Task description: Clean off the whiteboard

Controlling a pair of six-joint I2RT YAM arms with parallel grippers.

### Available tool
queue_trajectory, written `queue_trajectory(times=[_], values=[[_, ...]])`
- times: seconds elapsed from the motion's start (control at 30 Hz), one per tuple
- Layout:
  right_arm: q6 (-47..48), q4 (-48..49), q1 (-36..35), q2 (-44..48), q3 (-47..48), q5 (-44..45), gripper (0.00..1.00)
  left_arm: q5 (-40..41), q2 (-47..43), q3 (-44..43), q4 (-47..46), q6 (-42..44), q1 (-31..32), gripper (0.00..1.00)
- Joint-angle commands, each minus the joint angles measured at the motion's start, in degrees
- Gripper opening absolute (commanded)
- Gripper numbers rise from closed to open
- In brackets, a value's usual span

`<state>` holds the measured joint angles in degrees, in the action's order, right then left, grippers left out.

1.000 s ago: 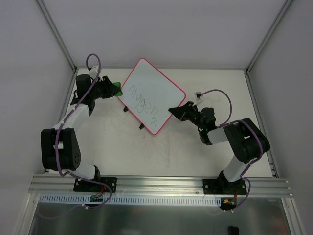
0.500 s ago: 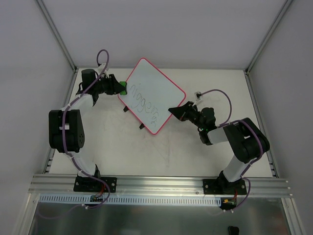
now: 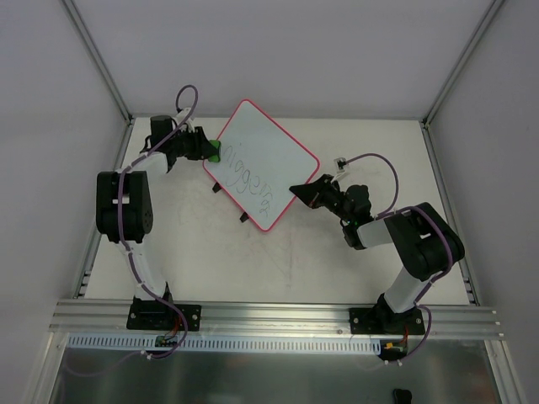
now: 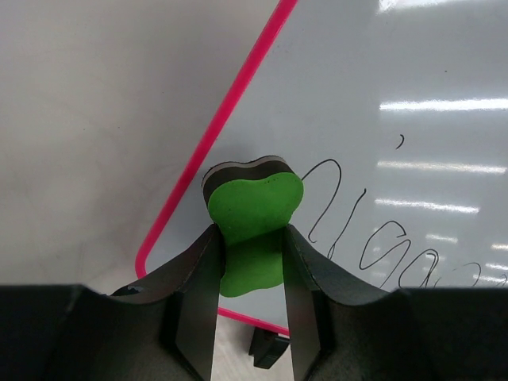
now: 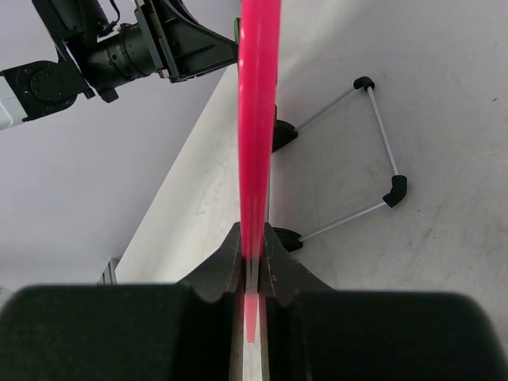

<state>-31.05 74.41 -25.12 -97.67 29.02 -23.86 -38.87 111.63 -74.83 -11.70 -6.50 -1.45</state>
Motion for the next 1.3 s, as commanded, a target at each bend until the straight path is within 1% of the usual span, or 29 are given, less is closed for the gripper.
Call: queue_trajectory(times=[0.0,0.1,0.17,0.3,0.33,0.4,0.5,0.83,0.9,1.1,1.13,1.2,1.27], values=[[4.06,13.39,-1.07,1.52,1.31,-1.98,0.00,1.25,1.30,-5.05,2.29,3.16,1.19,0.00],[4.24,13.39,-1.15,1.43,1.48,-1.98,0.00,5.38,2.97,-8.92,7.73,4.65,4.34,0.00],[4.42,13.30,-1.33,1.52,1.48,-2.07,0.00,6.88,3.06,-9.55,8.45,5.88,5.32,0.00],[4.59,13.30,-1.33,1.60,1.40,-2.16,0.00,7.41,4.73,-13.14,10.99,5.98,6.81,0.00],[4.59,13.30,-1.24,1.52,1.40,-2.07,0.00,7.15,5.52,-13.76,13.09,5.98,6.99,0.00],[4.50,13.30,-1.24,1.52,1.48,-2.16,0.00,6.79,5.96,-14.64,14.42,7.38,7.69,0.00],[4.50,13.30,-1.33,1.43,1.66,-2.33,0.00,5.30,5.53,-13.86,15.13,7.91,9.27,0.00],[4.50,13.30,-1.42,1.43,1.83,-2.69,0.00,8.28,4.30,-12.89,19.08,15.02,18.31,0.00],[4.59,13.30,-1.51,1.43,2.01,-2.86,0.00,9.07,3.68,-11.84,19.26,16.25,19.55,0.00],[4.77,13.30,-1.68,1.43,1.92,-2.77,0.00,7.58,1.66,-9.38,19.70,18.54,22.10,0.00],[4.68,13.30,-1.68,1.43,1.92,-2.77,0.00,9.24,1.22,-8.94,19.62,18.63,22.37,0.00],[4.86,13.30,-1.68,1.52,1.92,-2.77,0.00,10.04,0.69,-8.15,19.62,18.98,22.72,0.00],[4.86,13.30,-1.59,1.43,1.92,-2.77,0.00,14.06,1.39,-8.75,19.70,18.37,22.64,0.00]])
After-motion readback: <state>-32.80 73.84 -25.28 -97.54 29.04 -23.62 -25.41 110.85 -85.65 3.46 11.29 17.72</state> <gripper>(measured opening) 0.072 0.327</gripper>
